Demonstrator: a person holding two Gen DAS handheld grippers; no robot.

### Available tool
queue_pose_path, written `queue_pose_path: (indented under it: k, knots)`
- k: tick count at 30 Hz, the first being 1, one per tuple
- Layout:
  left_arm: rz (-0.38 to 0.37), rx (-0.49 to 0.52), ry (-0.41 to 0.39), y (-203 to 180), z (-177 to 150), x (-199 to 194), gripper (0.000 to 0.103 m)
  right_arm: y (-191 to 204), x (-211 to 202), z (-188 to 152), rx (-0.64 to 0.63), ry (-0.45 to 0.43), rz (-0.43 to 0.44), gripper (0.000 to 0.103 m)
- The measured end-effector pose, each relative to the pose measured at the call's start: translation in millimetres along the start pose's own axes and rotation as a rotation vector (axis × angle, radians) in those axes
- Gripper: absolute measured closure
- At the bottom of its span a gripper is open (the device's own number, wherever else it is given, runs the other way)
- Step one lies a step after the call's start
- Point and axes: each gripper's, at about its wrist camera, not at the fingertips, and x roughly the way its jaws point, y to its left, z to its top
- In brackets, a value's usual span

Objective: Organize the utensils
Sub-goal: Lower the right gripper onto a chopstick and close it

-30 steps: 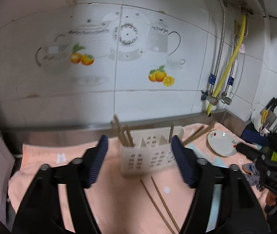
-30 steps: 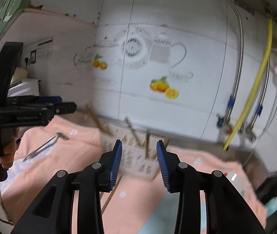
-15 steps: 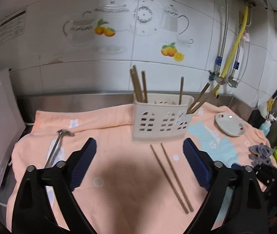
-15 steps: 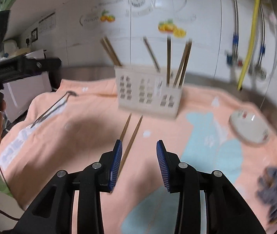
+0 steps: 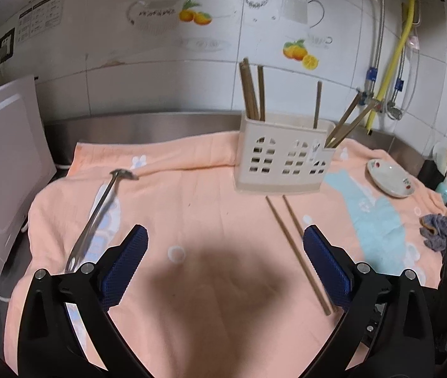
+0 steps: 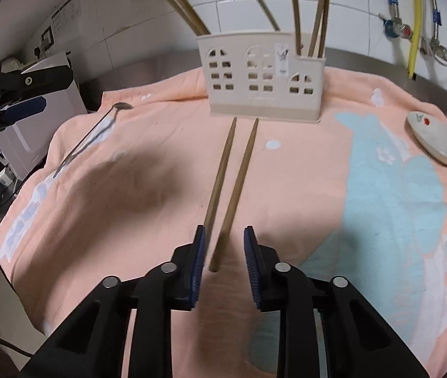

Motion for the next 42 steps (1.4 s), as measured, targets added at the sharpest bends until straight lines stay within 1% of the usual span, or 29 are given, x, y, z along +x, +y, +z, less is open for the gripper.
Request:
queue_pose_path:
  k: [4,13,21,27,35,42]
  knots:
    - [0.015,-0.012,0.017,4.7,-6.3,3.9,0.005,1.6,7.7,0.4,0.007,0.010,-0.003,0.087]
    - [0.049,0.000,0.025,4.0,-11.7,7.2,0.005,2.9,20.7,2.3,0.010,0.035,-0.005,0.088]
    - [0.051,-0.007,0.040,3.9,-16.0,8.8,0.005,1.4,31.0,2.3,0.011,0.061,-0.021,0.091]
    - [0.055,-0.009,0.052,3.2,-19.6,10.3,0.005,5.0,33.2,2.7,-0.012,0.063,-0.046,0.093]
    - [0.066,-0.015,0.062,3.7,-21.3,11.5,0.005,3.2,30.9,0.9,-0.007,0.056,-0.047,0.094]
    - [0.065,-0.013,0.087,-1.6,-25.6,17.2,0.005,-0.8,24.6,-1.7,-0.011,0.044,-0.050,0.095]
